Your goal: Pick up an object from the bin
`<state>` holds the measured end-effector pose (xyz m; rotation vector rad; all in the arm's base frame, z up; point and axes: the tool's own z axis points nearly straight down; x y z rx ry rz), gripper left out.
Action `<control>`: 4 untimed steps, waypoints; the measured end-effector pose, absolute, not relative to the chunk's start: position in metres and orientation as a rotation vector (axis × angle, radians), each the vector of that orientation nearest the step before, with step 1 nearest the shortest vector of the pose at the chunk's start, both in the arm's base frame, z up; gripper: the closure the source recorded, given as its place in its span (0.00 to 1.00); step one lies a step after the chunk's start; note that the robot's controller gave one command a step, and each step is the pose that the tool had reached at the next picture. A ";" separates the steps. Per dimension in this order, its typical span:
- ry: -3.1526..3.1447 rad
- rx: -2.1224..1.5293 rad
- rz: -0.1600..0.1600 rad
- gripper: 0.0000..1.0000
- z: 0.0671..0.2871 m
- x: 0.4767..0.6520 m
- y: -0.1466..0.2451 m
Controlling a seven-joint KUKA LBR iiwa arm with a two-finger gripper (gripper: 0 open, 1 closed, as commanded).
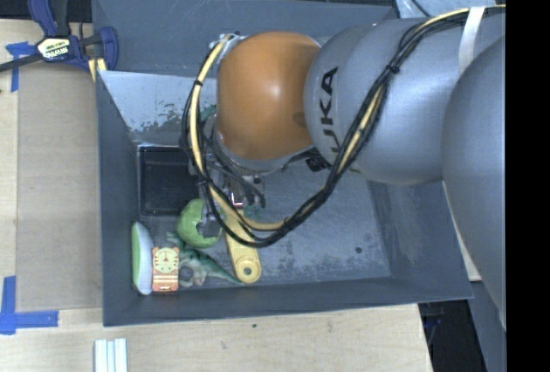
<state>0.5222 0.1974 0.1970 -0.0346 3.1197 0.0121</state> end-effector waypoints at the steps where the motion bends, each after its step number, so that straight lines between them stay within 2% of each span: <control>1: 3.116 -0.259 0.005 0.00 0.150 0.535 0.178; 2: 3.110 0.030 0.020 0.00 0.166 0.557 0.217; 3: 3.116 -0.210 0.002 0.00 0.192 0.541 0.181; 4: 3.089 -0.368 0.015 1.00 0.132 0.548 0.214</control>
Offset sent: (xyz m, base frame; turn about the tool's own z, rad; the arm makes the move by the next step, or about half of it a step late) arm 0.0333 0.0185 -0.0322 0.0431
